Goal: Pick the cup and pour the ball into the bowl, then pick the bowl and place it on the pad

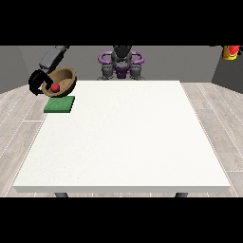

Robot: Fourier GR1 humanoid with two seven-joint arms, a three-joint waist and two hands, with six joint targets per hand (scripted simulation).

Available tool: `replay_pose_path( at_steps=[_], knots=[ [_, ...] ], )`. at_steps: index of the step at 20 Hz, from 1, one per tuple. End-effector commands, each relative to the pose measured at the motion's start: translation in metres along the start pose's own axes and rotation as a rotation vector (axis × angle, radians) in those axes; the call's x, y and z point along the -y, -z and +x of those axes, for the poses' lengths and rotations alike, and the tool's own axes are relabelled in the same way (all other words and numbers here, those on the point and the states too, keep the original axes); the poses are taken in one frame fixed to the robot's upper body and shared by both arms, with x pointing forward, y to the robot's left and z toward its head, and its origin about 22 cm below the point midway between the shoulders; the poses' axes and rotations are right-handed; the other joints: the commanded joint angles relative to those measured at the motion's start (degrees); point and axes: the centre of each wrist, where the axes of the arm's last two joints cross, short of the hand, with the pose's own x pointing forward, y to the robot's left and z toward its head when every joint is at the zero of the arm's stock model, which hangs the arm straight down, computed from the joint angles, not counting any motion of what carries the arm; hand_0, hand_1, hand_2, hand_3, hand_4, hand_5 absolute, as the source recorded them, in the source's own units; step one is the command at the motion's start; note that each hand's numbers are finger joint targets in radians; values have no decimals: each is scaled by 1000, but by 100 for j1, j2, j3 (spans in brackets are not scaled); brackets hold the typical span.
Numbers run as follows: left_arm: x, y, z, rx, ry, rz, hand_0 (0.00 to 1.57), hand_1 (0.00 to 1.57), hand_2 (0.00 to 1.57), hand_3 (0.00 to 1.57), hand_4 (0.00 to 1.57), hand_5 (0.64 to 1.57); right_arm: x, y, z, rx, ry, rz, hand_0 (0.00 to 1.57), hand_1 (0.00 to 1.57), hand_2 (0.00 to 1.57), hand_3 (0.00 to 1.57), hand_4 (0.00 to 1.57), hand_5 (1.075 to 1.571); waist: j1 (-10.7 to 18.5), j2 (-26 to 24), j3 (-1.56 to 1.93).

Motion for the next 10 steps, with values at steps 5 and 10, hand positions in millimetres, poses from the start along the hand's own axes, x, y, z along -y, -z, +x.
replay_pose_path(
  at_steps=[5, 10],
  knots=[
    [-11, 0, 13, 16, 5, 17, 0, 0, 0, 0, 1190, 1562, 21, 5, 3, -35, 91, -79, 1571, 1571, 1571, 1011, 527, 1568, -48, 89, 3],
    [-34, -6, 23, 48, 0, 12, 0, 0, 0, 0, 1195, 1560, 32, 7, 23, 19, 65, -192, 1555, 1555, 1512, 932, 0, 1554, 4, 255, -1]
  ],
)
